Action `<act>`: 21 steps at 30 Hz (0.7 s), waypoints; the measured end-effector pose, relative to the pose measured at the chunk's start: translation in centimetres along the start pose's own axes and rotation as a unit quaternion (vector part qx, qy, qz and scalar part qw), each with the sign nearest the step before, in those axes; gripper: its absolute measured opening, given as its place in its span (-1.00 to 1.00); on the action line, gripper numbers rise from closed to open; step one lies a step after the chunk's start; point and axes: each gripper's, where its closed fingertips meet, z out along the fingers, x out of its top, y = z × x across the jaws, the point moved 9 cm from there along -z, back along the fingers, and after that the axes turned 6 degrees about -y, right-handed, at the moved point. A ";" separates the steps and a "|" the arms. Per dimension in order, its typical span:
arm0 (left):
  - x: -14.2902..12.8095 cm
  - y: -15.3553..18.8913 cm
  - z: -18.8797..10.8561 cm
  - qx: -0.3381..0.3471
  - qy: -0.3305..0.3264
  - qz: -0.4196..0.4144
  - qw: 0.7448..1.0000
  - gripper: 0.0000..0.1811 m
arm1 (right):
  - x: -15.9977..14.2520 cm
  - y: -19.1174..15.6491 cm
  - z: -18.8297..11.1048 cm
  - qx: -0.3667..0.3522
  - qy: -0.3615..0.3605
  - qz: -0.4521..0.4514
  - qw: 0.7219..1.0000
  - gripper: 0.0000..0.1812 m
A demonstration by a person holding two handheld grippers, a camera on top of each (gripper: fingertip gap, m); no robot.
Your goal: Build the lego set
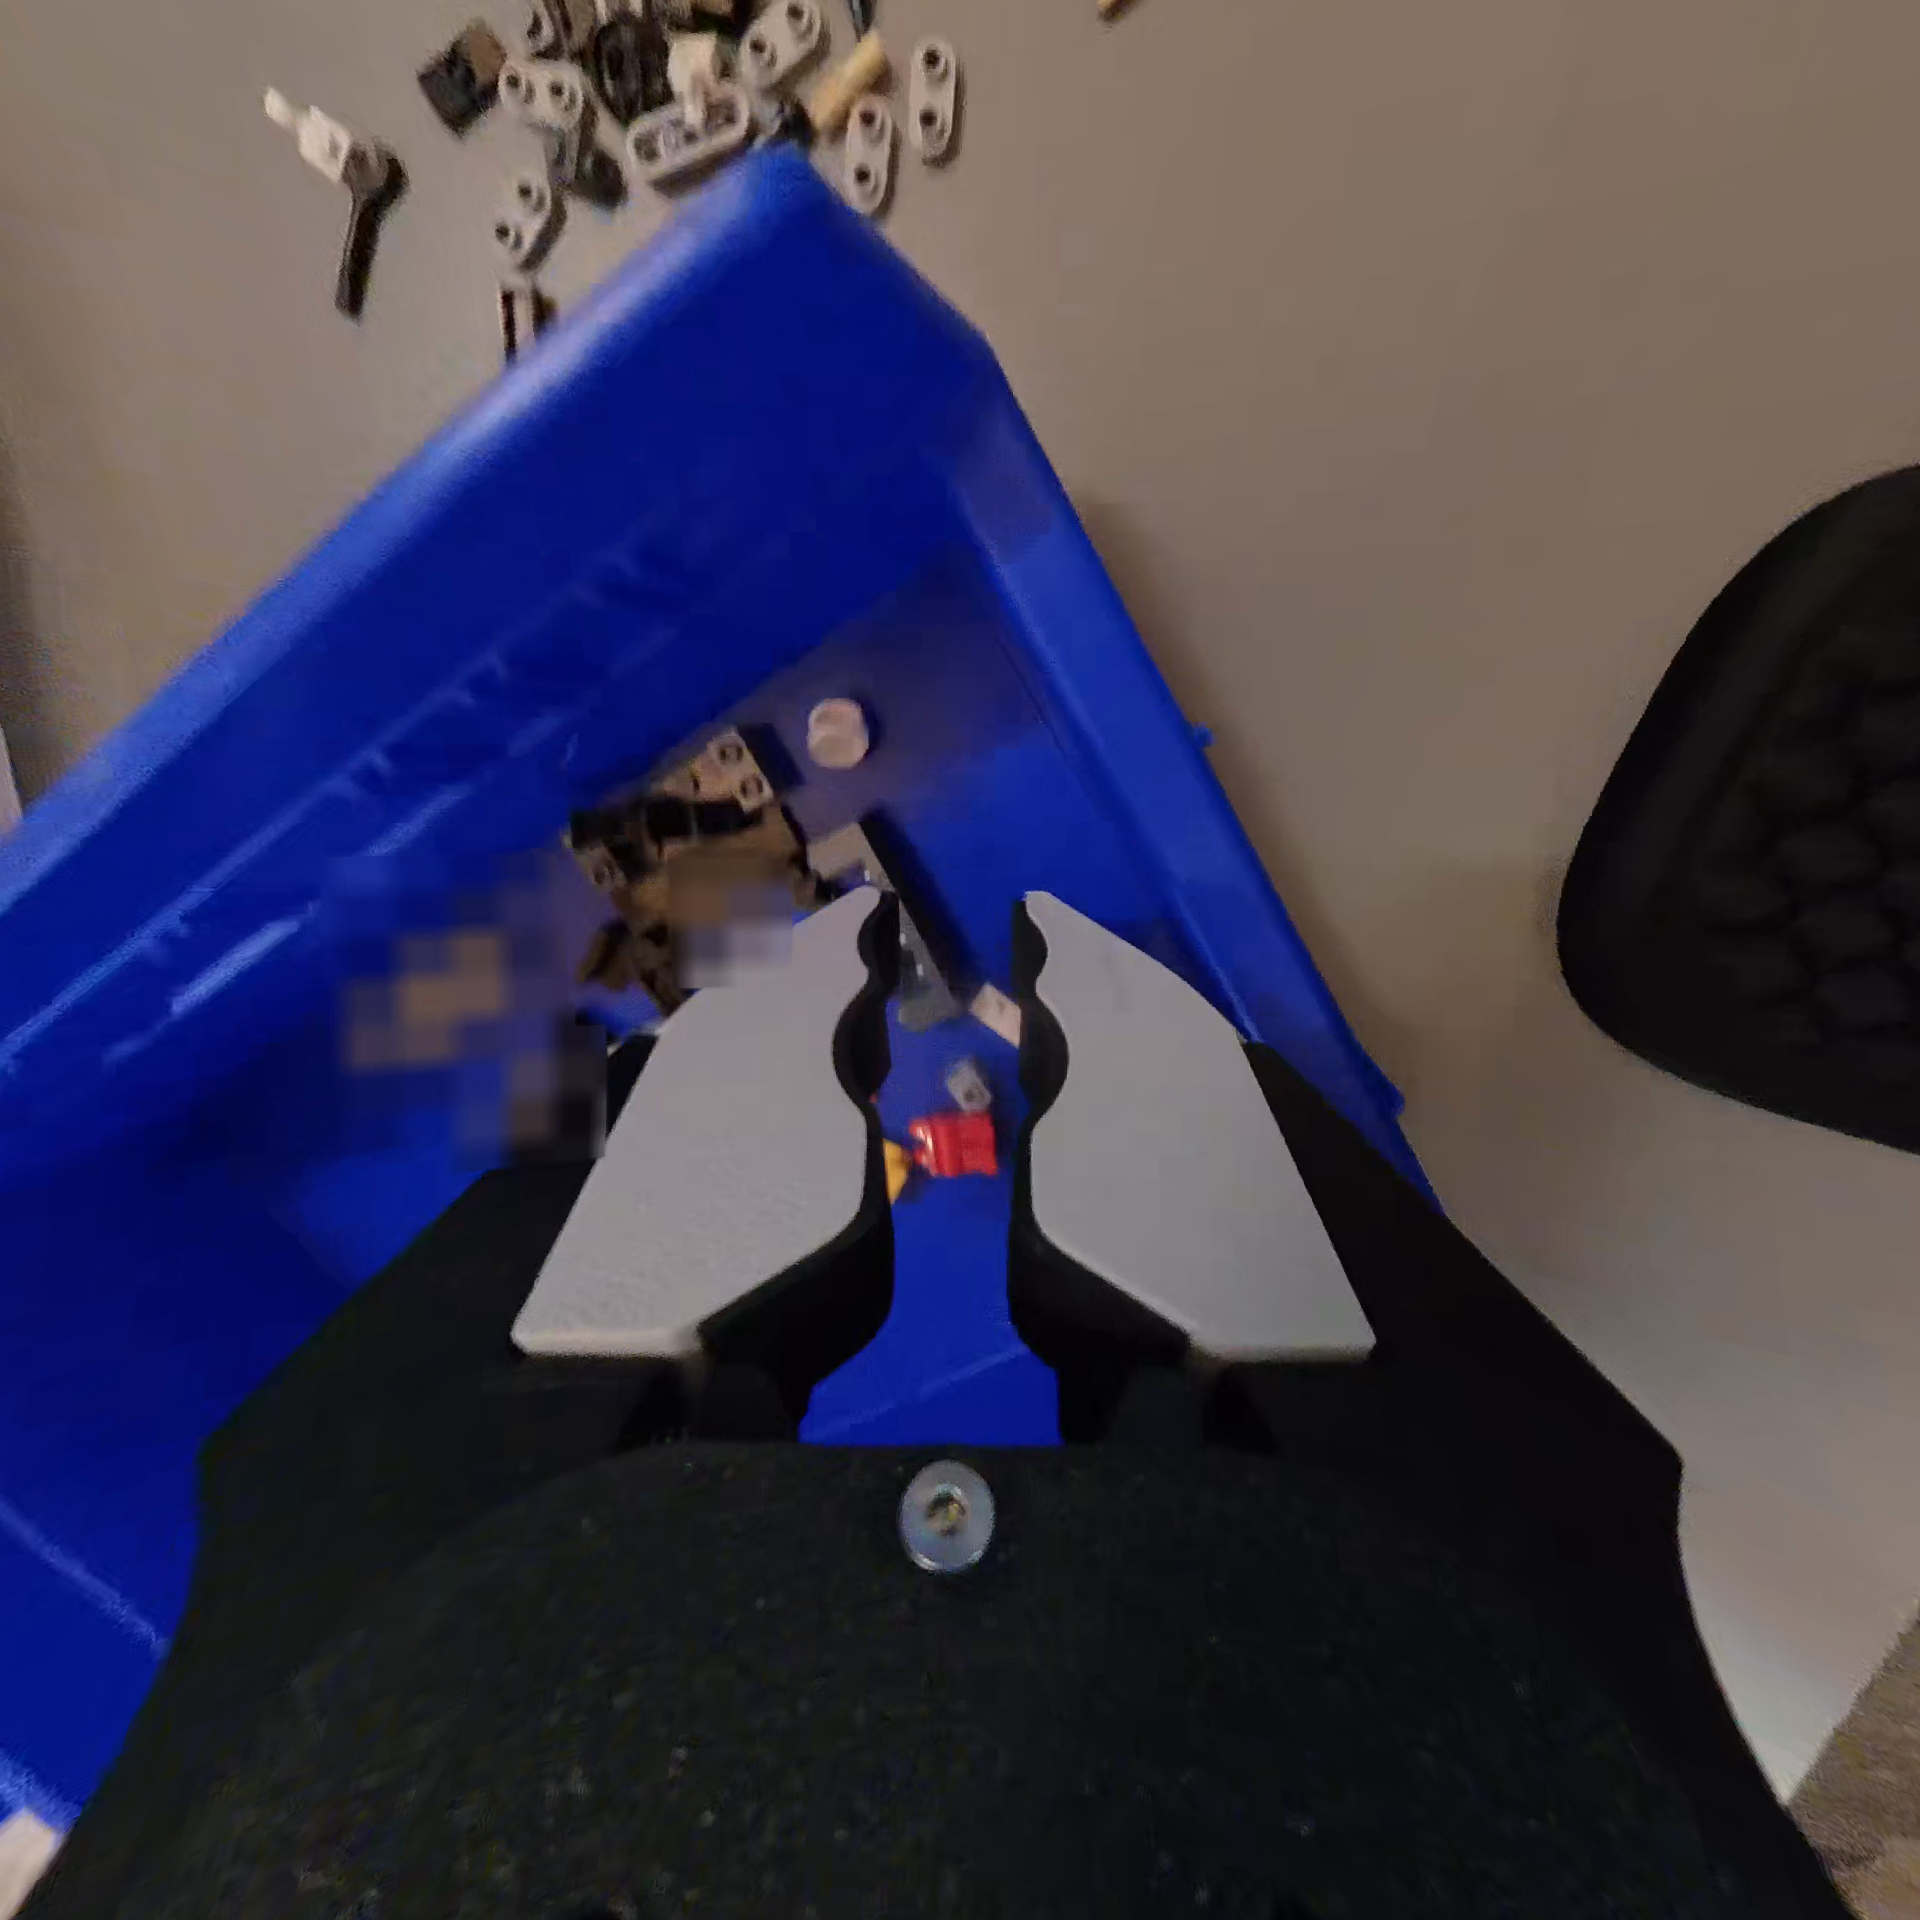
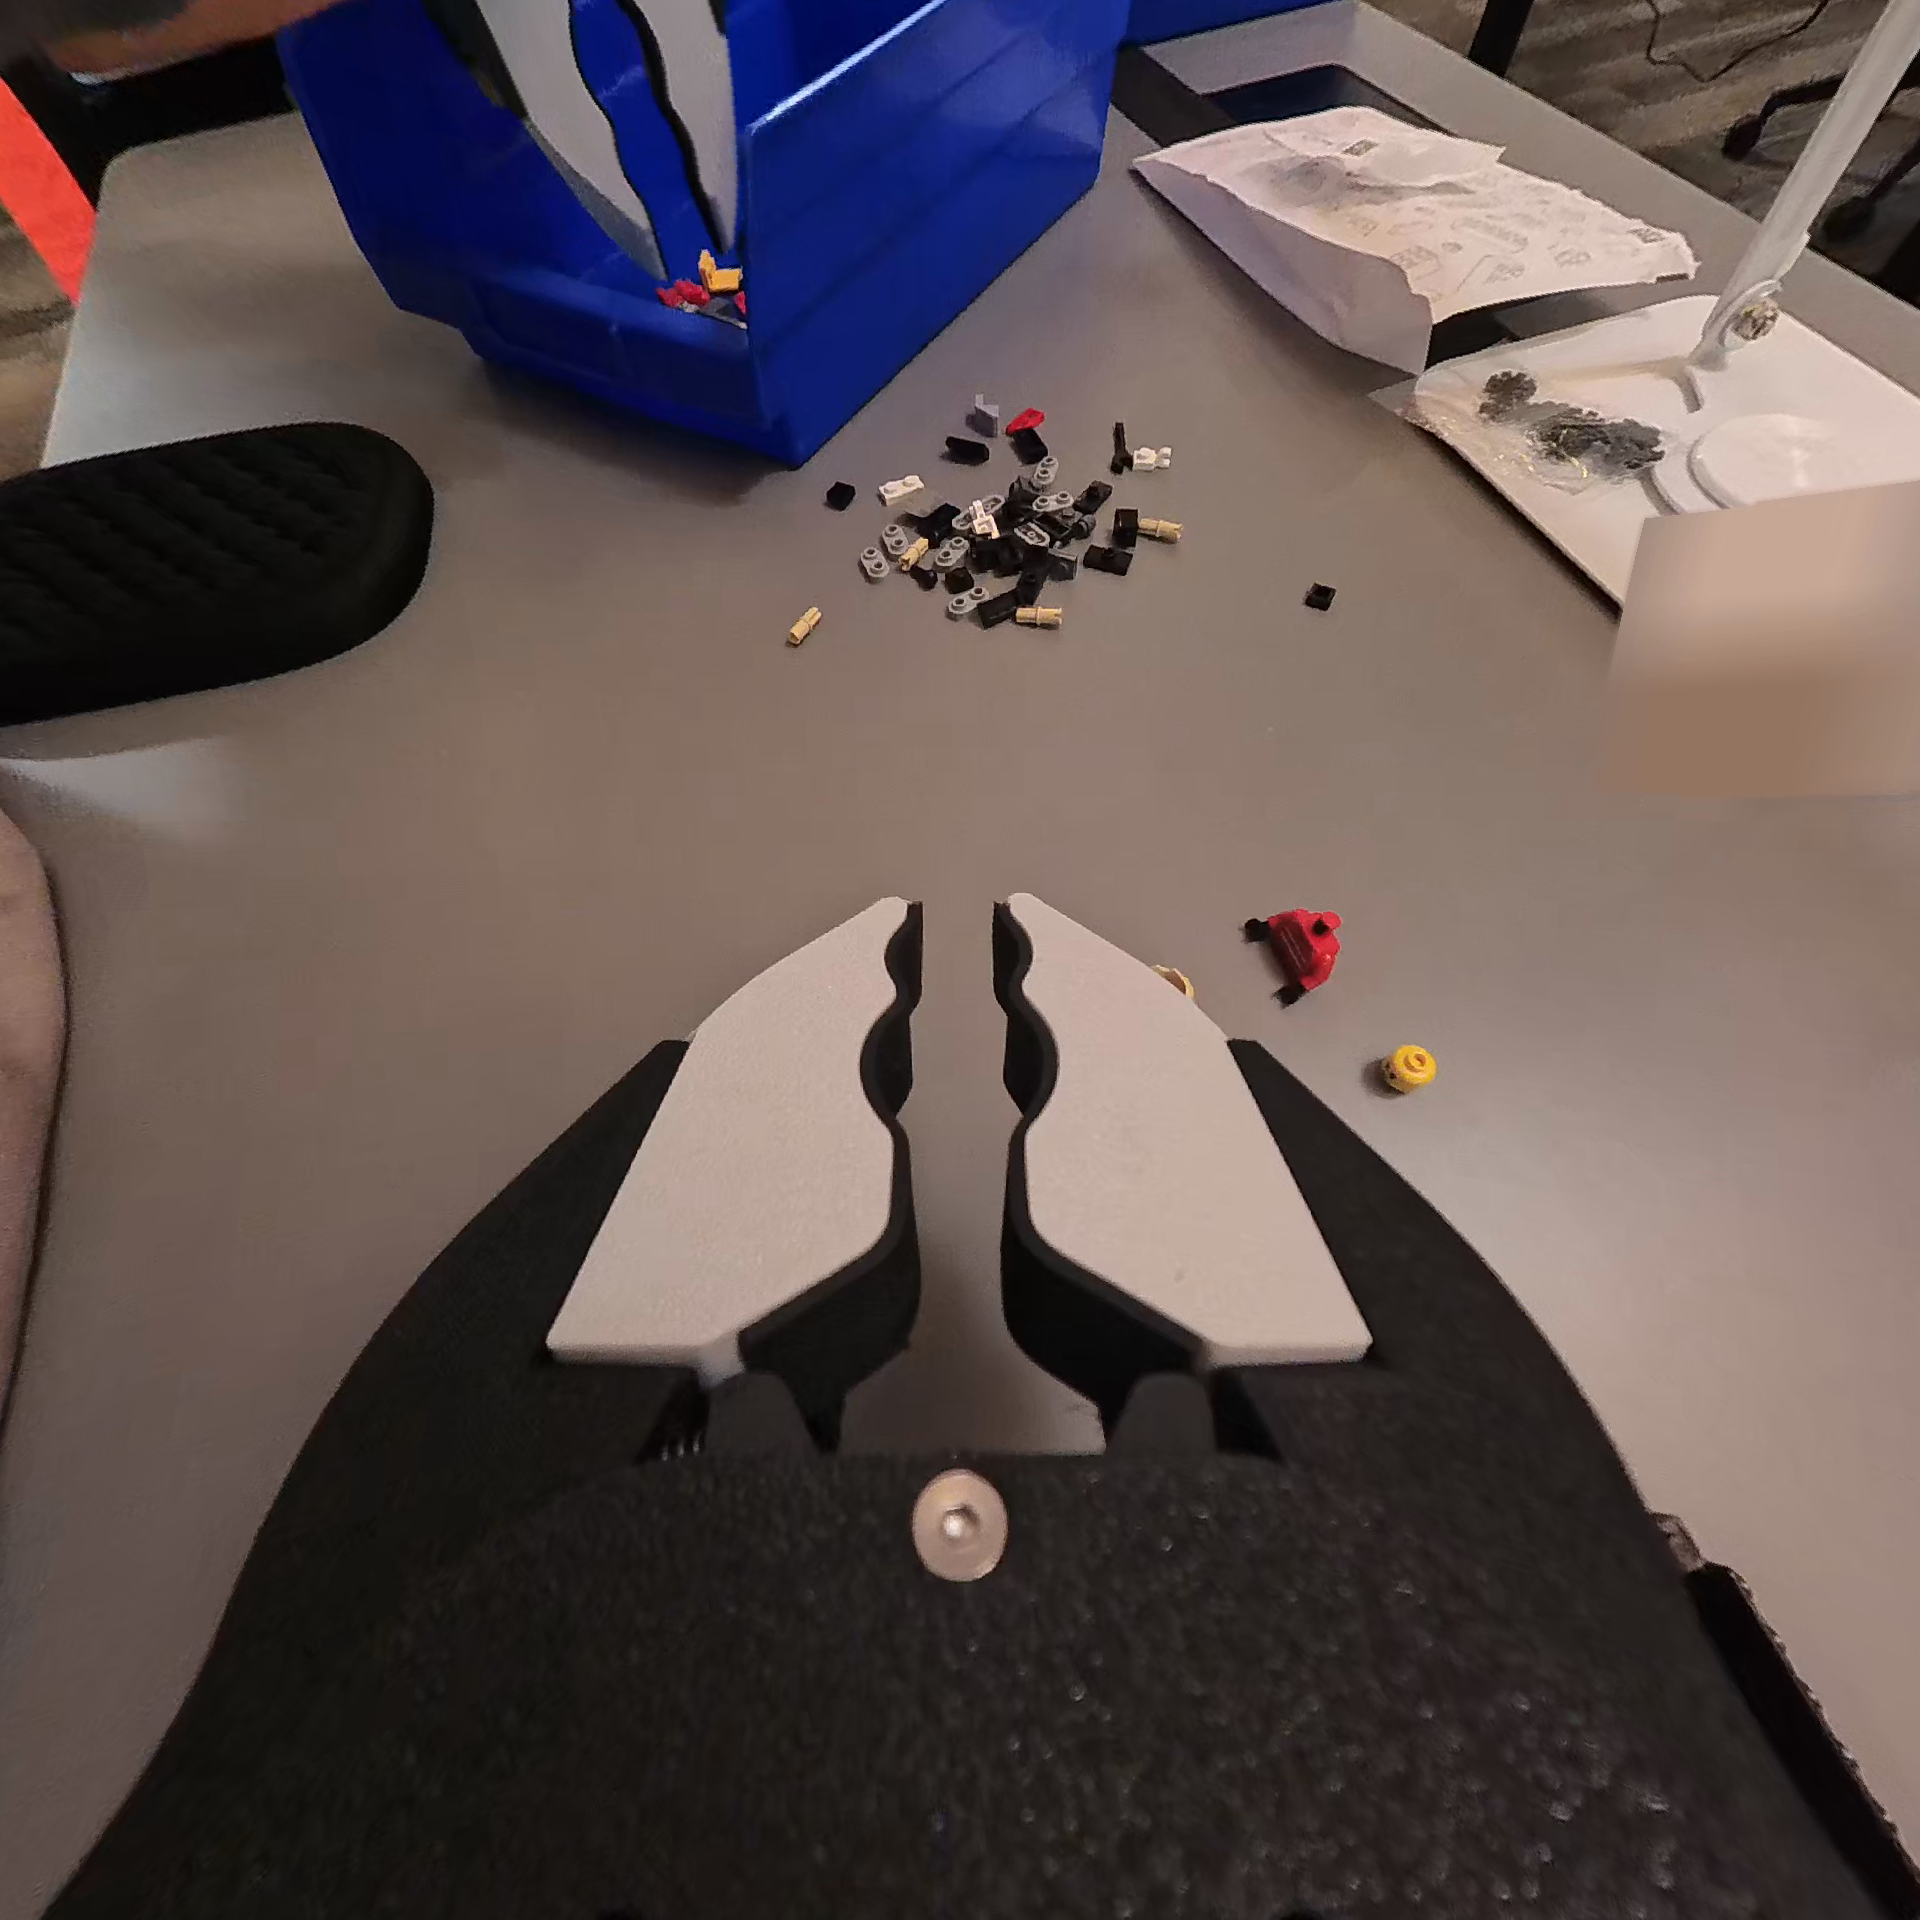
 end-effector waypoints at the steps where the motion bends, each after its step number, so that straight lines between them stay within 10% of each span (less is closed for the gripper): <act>1: 0.4 -0.3 0.5 -0.005 0.004 0.011 1.000 -0.77 | 0.0 0.0 0.0 -0.001 0.001 0.000 1.000 -0.86; 21: 2.2 -2.5 4.6 0.007 0.012 0.005 1.000 -0.72 | -1.2 0.1 -1.3 -0.014 0.021 0.015 1.000 -0.87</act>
